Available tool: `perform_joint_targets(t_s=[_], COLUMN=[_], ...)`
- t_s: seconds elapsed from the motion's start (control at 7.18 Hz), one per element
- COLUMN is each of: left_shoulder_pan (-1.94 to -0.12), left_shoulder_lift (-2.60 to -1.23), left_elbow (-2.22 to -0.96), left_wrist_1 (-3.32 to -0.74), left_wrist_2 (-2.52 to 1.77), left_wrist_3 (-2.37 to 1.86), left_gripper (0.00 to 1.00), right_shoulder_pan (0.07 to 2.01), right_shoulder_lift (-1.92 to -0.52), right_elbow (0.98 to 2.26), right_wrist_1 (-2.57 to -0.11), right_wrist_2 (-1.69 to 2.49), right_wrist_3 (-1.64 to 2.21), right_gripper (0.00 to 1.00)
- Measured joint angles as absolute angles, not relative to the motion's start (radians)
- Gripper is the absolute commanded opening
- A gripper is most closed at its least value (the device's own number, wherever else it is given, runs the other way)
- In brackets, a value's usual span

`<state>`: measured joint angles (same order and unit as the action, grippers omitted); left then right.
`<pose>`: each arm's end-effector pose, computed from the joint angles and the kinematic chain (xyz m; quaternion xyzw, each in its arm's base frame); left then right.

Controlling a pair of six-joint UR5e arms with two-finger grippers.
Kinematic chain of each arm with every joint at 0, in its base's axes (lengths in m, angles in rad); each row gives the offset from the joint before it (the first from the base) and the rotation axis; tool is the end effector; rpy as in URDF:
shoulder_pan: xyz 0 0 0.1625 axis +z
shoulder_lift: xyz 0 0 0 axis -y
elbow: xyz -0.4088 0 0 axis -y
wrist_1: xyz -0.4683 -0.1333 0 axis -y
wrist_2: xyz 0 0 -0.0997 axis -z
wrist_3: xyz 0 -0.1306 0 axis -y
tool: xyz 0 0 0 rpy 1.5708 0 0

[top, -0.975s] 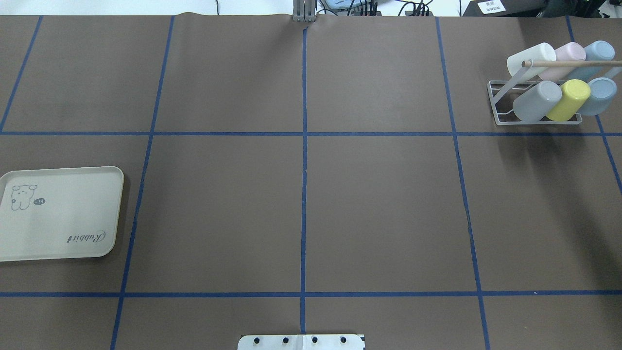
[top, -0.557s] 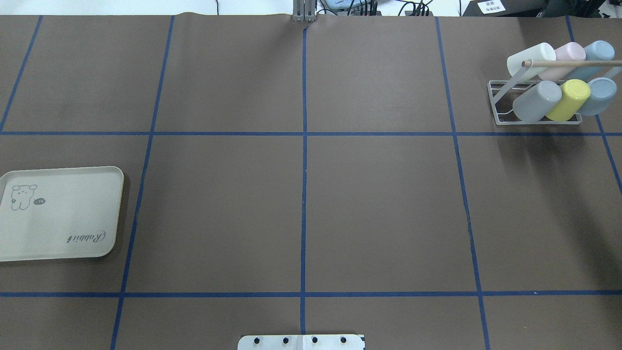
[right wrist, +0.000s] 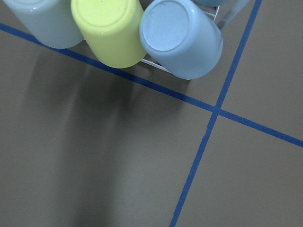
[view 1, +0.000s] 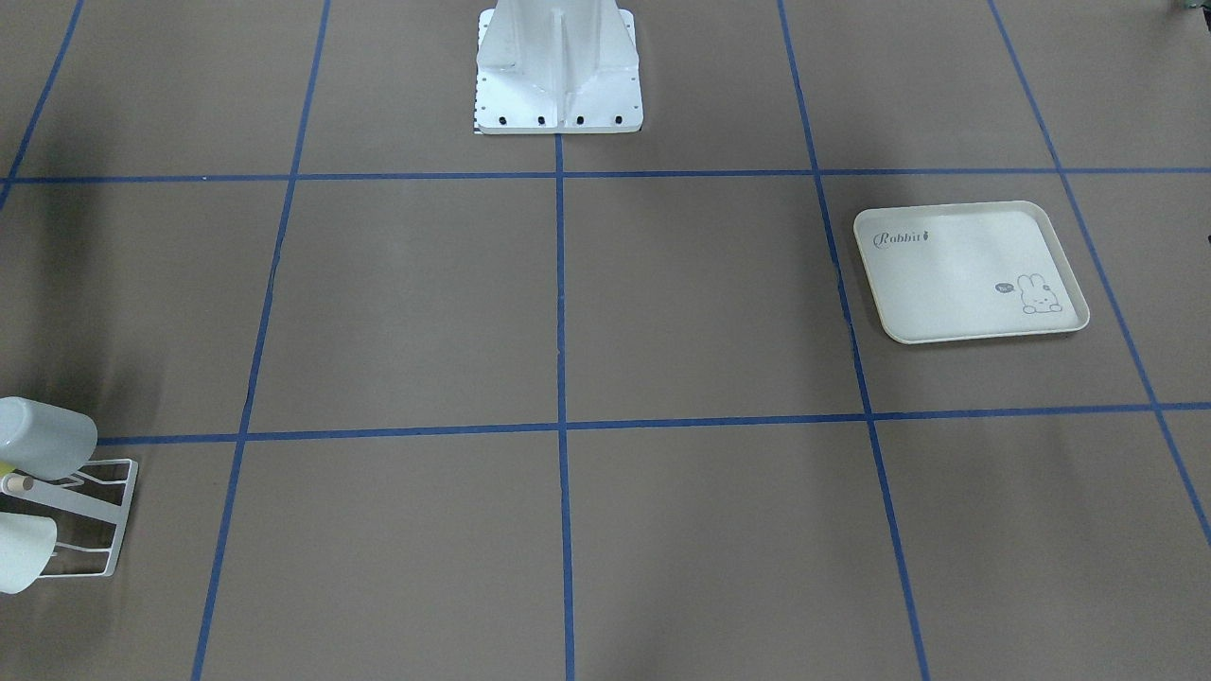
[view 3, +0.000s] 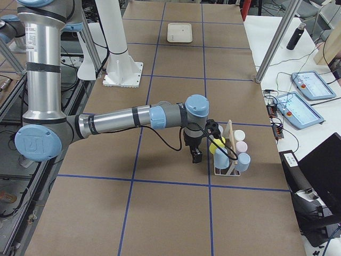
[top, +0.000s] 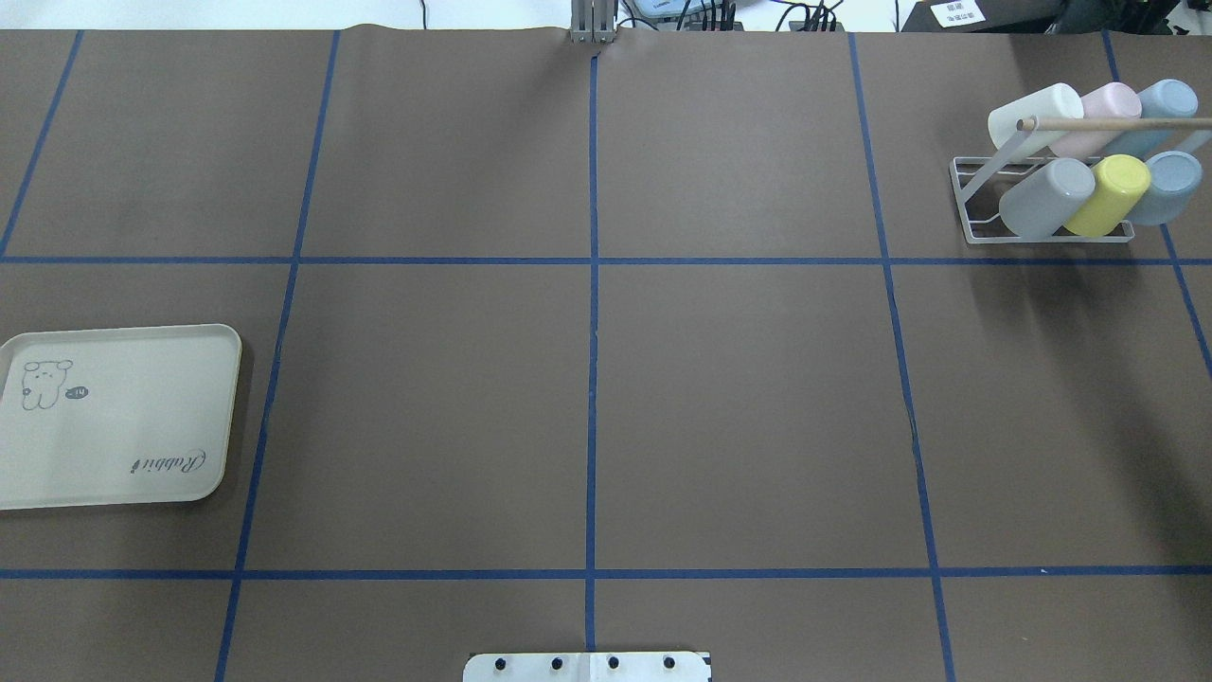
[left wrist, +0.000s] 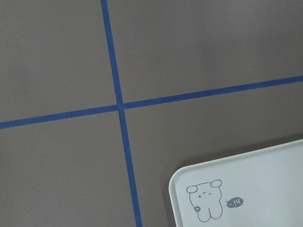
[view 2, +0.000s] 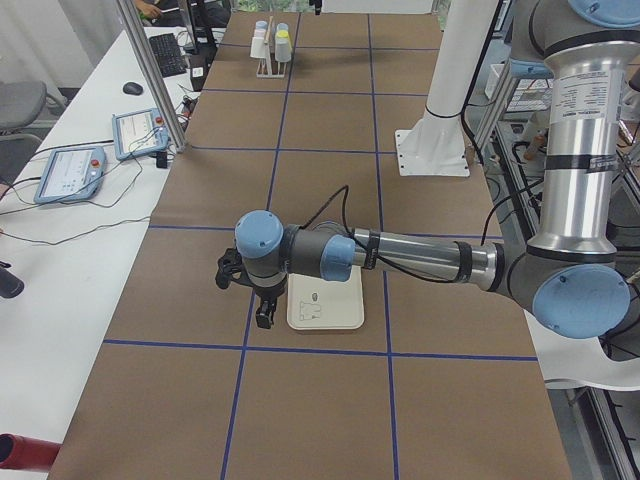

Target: Transfer IKEA cup to right arm and place on rack

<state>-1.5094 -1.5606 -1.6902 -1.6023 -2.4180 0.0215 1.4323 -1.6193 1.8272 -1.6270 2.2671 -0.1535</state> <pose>-0.0002 -0.5733 0.5919 0.0559 0.4112 0.0666 0.9074 -0.0272 -0.5536 0.5581 0.0738 -0.3396 -0.1619 0.9236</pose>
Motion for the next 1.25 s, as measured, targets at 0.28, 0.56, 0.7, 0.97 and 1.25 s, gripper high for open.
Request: perform_joint_targets(t_s=[0.28,0.56,0.7,0.97,1.25], left_shoulder_pan=[-1.509,-1.509,-1.509,-1.509,-1.510], left_shoulder_lift=[-1.560,-1.560,-1.561,-1.561,-1.566], left_elbow=[-1.693,-1.695,-1.693,-1.690,-1.680], left_wrist_1=[-1.604,-1.606,-1.607,-1.608,-1.606], left_wrist_2=[-2.420,-2.422,-2.419,-2.415,-2.394], left_wrist_3=[0.022,0.022,0.022,0.023,0.023], left_gripper=[1.00,1.00,1.00,1.00,1.00], right_shoulder_pan=[1.432,1.432,1.432,1.431,1.431], right_shoulder_lift=[-1.618,-1.615,-1.614,-1.614,-1.612], right_elbow=[1.821,1.818,1.817,1.817,1.813], right_wrist_1=[-1.624,-1.622,-1.622,-1.621,-1.621], right_wrist_2=[2.262,2.256,2.257,2.259,2.258], right_wrist_3=[-0.155,-0.156,-0.156,-0.155,-0.156], right_gripper=[1.00,1.00,1.00,1.00,1.00])
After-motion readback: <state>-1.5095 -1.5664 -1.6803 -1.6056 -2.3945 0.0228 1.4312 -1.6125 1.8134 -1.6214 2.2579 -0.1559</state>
